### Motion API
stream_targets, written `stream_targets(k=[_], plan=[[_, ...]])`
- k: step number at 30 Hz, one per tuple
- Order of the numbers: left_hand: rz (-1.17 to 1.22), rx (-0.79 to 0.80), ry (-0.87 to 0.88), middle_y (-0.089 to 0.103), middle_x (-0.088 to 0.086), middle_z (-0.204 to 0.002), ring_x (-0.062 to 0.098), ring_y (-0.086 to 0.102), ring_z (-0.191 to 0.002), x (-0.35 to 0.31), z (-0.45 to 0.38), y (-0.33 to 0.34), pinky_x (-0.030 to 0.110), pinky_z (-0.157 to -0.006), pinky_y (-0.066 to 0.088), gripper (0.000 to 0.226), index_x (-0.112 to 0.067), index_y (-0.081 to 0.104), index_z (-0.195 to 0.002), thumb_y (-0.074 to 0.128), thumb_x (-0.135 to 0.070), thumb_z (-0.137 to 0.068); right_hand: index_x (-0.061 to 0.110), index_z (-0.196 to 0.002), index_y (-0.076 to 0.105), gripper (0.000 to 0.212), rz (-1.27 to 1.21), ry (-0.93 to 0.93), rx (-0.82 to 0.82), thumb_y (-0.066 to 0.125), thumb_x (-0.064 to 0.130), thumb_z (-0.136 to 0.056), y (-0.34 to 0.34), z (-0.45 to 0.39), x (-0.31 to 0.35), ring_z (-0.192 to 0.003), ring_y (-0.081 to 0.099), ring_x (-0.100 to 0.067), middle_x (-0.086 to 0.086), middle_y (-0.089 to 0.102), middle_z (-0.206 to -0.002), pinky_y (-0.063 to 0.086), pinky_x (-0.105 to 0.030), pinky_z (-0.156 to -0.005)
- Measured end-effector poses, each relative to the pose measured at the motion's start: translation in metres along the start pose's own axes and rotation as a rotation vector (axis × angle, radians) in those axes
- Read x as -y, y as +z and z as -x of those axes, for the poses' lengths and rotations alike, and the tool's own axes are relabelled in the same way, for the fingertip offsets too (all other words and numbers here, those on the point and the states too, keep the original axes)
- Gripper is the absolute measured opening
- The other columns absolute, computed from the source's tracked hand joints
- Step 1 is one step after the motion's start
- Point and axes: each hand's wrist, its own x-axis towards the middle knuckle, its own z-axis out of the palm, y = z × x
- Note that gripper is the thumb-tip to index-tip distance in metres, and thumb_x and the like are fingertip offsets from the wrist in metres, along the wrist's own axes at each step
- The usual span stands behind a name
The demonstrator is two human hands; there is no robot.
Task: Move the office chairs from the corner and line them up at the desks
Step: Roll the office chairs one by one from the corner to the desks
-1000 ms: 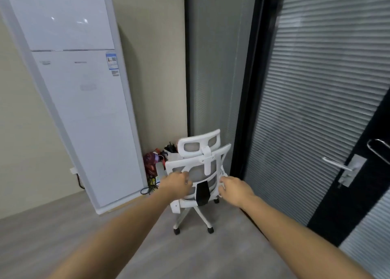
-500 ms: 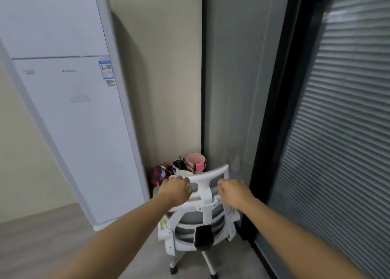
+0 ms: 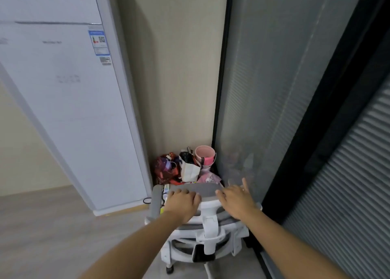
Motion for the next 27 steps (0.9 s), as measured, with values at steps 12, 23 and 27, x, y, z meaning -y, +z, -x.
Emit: stream_targets(k=[12,23,27], plan=[[0.002,-0.037,-0.155,0.065,0.008,-0.107,0.031,0.055,-0.105,-0.005,0.020,0.020,0.040,-0.088,0.035,0.047,-0.024,0.064,-0.099,0.025,-0.050,-0.094,0.020,-0.072,0.058,0.052,0.002,-0.233,-0.089,0.026,0.056,-0.092,0.020,0.000,-0.012,-0.060,0.066,-0.031,-0.007,0.068,-0.066,0.036,-0.030,-0.049],[-0.020,-0.058,-0.289,0.069,0.011,-0.103,0.032,0.058,-0.102,-0.036,0.129,0.042,0.038,-0.090,0.038,0.052,-0.027,0.063,-0.099,0.018,-0.050,-0.088,0.023,-0.091,0.064,0.061,-0.059,-0.564,-0.085,0.015,0.059,-0.083,0.016,0.076,0.001,-0.080,0.069,-0.028,-0.001,0.073,-0.087,0.036,-0.031,-0.057],[-0.007,-0.073,-0.357,0.070,0.008,-0.098,0.029,0.061,-0.094,-0.046,0.179,0.055,0.036,-0.082,0.034,0.047,-0.027,0.061,-0.093,0.020,-0.049,-0.089,0.021,-0.088,0.061,0.051,-0.089,-0.665,-0.072,0.018,0.048,-0.085,0.013,0.108,0.014,-0.082,0.067,-0.029,-0.002,0.071,-0.089,0.036,-0.033,-0.057]])
